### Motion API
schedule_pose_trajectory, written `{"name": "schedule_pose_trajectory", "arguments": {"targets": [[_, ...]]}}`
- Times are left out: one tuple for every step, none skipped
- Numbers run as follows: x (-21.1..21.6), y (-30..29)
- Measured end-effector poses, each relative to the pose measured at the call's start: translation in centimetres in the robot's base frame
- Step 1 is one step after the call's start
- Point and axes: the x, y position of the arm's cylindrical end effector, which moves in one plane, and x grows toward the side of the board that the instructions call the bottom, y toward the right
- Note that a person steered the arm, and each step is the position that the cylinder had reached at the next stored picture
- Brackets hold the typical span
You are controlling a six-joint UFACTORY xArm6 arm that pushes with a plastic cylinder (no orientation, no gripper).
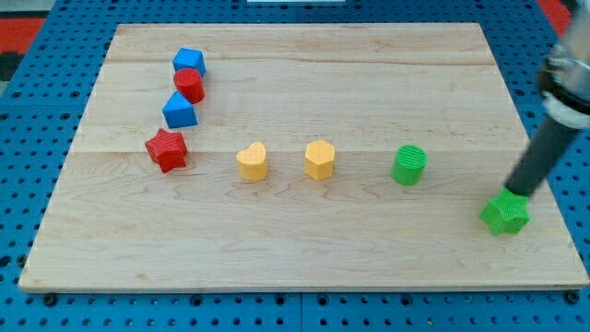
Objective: Push the green blocks towards the top
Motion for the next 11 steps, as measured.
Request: {"name": "schedule_pose_trajectory", "arguments": {"targets": [[0.5, 3.4], [6.1, 1.4], [4.5, 0.8], [1.4, -3.5], [0.5, -4.5], [0.5, -4.8], [1.3, -9.2], [4.0, -6.0], [6.5, -8.7], [4.7, -10.4], [1.2, -13.0]]}}
